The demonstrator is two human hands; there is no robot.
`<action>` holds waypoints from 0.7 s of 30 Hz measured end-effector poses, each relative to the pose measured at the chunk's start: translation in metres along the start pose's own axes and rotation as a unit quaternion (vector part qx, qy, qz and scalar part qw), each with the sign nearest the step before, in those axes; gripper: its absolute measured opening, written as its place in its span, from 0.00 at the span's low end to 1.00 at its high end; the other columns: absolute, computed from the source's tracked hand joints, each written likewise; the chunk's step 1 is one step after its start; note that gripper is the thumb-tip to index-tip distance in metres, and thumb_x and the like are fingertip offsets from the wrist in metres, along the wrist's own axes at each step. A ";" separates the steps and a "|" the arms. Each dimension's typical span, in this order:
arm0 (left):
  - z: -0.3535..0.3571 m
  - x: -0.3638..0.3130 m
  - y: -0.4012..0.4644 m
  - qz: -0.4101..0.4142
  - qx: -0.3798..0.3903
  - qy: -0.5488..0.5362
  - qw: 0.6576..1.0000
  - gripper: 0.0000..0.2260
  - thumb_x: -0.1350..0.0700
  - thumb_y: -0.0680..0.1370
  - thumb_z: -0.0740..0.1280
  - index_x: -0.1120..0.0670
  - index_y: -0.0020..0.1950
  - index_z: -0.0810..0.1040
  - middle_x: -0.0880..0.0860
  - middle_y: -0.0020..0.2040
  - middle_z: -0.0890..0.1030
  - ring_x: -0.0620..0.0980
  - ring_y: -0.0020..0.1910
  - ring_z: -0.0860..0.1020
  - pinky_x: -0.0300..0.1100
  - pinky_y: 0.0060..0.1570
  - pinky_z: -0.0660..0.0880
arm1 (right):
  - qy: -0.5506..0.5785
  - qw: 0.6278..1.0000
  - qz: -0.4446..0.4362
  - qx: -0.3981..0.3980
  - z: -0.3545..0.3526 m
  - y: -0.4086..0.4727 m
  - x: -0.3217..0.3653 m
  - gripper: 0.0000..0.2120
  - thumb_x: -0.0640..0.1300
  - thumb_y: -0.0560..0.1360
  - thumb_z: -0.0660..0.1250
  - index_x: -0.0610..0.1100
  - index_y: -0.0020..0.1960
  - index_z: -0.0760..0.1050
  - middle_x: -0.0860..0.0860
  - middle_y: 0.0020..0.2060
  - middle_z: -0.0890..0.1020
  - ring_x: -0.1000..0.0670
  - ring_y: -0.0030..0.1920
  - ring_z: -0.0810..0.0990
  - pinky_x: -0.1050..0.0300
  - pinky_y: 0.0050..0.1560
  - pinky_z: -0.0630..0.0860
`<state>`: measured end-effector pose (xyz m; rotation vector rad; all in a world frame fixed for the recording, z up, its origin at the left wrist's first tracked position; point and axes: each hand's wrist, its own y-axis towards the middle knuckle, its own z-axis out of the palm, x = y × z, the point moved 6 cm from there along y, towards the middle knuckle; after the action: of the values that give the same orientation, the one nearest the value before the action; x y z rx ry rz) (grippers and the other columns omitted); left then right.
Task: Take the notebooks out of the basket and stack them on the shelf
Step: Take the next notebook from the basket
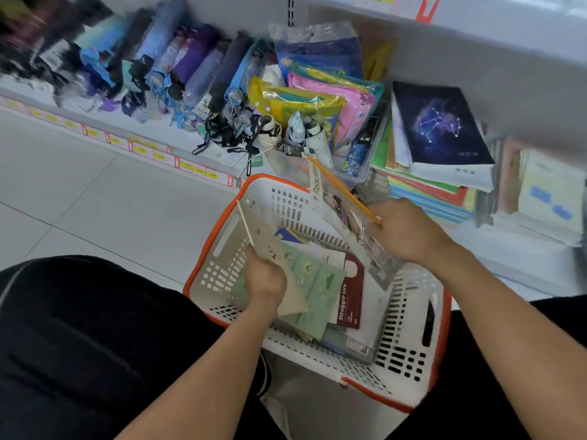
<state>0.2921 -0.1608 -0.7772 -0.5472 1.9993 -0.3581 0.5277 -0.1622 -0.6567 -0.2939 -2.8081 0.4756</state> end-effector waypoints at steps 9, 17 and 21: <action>-0.021 -0.052 -0.047 -0.004 0.091 -0.323 0.942 0.08 0.61 0.81 0.62 0.51 0.57 0.75 0.56 0.47 0.84 0.52 0.44 0.81 0.42 0.42 0.79 | -0.130 0.982 -0.138 -0.019 0.041 -0.069 0.145 0.23 0.37 0.75 0.62 0.38 0.70 0.64 0.41 0.61 0.76 0.39 0.53 0.81 0.48 0.45 0.75; -0.070 -0.124 -0.064 0.097 0.138 -0.352 0.921 0.11 0.51 0.82 0.61 0.55 0.60 0.73 0.56 0.53 0.83 0.51 0.51 0.83 0.46 0.50 0.80 | 0.029 0.977 -0.208 -0.046 -0.012 -0.074 0.157 0.30 0.50 0.78 0.61 0.46 0.77 0.57 0.48 0.64 0.61 0.40 0.51 0.79 0.48 0.49 0.76; -0.101 -0.155 -0.062 0.162 0.128 -0.358 0.911 0.10 0.61 0.82 0.61 0.58 0.63 0.74 0.59 0.56 0.83 0.59 0.54 0.82 0.54 0.52 0.80 | 0.208 0.937 -0.186 -0.211 -0.076 -0.061 0.105 0.25 0.58 0.74 0.70 0.48 0.67 0.74 0.55 0.58 0.71 0.55 0.58 0.73 0.58 0.62 0.71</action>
<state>0.2796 -0.1311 -0.5855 -0.1316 1.2696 -0.1686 0.4428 -0.1709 -0.5417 0.0582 -2.4307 -0.2547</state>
